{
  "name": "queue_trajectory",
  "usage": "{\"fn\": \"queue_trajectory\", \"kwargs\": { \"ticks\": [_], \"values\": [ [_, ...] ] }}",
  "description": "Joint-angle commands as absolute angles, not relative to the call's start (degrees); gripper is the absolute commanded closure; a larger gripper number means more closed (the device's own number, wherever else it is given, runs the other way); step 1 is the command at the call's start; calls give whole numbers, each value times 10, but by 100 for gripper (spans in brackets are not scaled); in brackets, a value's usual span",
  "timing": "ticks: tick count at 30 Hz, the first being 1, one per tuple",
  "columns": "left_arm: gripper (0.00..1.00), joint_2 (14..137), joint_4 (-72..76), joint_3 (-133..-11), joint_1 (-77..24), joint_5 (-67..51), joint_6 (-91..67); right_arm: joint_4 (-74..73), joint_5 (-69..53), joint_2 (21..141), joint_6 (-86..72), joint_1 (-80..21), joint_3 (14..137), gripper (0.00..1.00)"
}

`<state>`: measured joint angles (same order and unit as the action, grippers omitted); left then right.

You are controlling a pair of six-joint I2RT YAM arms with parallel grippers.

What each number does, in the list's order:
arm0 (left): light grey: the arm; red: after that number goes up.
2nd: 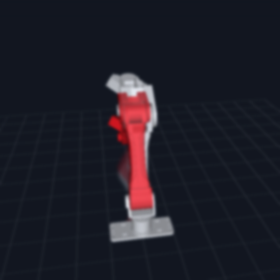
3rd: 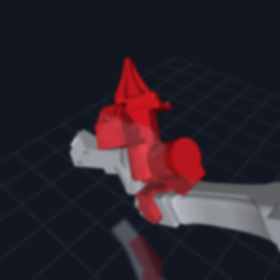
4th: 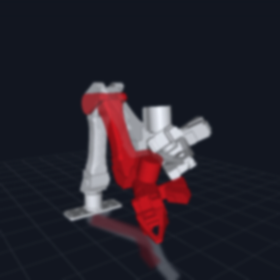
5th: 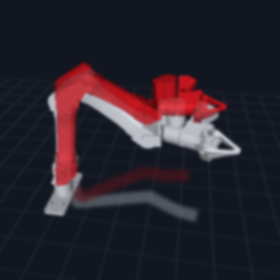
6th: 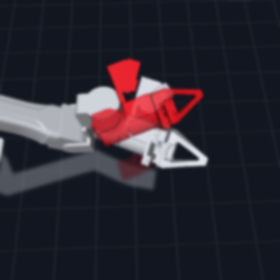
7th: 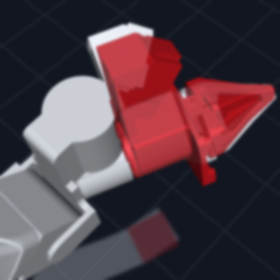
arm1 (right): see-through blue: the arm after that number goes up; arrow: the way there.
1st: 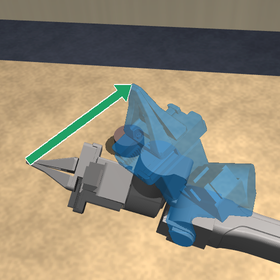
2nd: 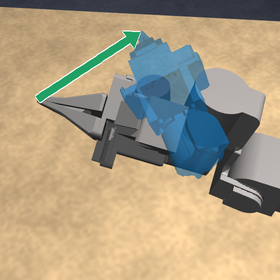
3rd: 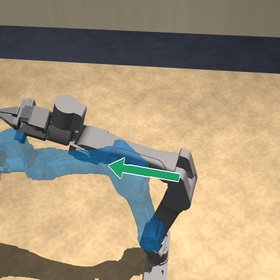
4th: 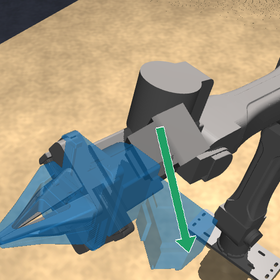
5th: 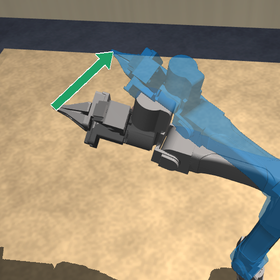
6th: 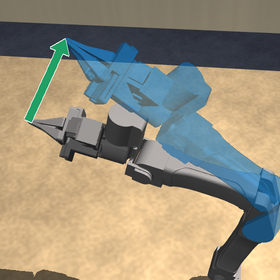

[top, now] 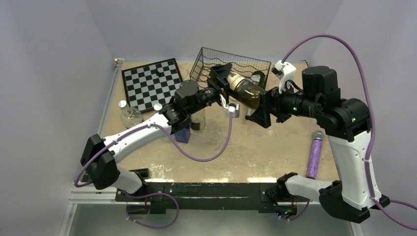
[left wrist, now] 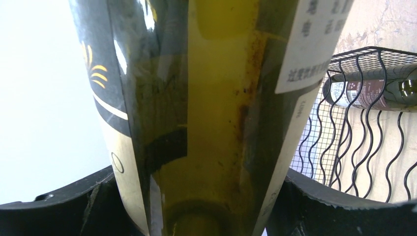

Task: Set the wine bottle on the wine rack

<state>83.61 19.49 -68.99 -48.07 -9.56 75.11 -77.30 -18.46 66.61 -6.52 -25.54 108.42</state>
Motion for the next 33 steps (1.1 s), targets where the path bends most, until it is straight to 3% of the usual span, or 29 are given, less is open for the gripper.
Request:
{"fn": "queue_trajectory", "kwargs": {
  "ticks": [1, 7, 10, 13, 16, 25, 33],
  "values": [
    [100, 791, 291, -712, -481, -96, 732, -792, -212, 669, -61, -254, 1092, 11],
    [100, 789, 285, -713, -481, -93, 729, -794, -213, 688, -71, -254, 1105, 22],
    [100, 786, 284, -711, -481, -92, 729, -793, -213, 695, -73, -254, 1118, 21],
    [100, 782, 286, -704, -481, -95, 735, -796, -205, 705, -70, -255, 1142, 13],
    [100, 780, 280, -700, -481, -99, 743, -790, -206, 718, -65, -255, 1164, 14],
    [100, 782, 279, -714, -481, -92, 746, -793, -236, 734, -74, -255, 1146, 24],
    [100, 793, 274, -728, -482, -85, 730, -793, -241, 744, -80, -255, 1118, 40]
  ]
}}
